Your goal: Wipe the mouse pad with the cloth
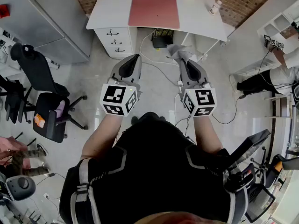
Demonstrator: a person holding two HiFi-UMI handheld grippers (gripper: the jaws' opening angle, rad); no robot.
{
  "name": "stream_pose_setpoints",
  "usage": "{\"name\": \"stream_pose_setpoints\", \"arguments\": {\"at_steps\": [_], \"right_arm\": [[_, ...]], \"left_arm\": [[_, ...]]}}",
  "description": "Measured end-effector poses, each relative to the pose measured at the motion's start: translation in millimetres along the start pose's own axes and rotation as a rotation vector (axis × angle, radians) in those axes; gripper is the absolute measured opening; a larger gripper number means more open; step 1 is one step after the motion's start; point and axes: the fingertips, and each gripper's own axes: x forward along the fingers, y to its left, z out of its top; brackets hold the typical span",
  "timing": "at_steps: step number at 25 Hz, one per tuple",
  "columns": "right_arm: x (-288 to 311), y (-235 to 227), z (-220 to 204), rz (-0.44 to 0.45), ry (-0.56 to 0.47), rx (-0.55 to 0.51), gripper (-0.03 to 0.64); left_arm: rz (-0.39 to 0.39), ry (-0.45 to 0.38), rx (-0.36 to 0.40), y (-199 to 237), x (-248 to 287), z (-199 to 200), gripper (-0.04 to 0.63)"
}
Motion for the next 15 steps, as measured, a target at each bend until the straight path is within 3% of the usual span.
{"name": "stream_pose_setpoints", "arguments": {"at_steps": [15], "right_arm": [[-2,30,5,-0.048,-0.017,0.016,0.026]], "left_arm": [[-0.034,-0.017,-0.038,19,-25,0,0.000]]}}
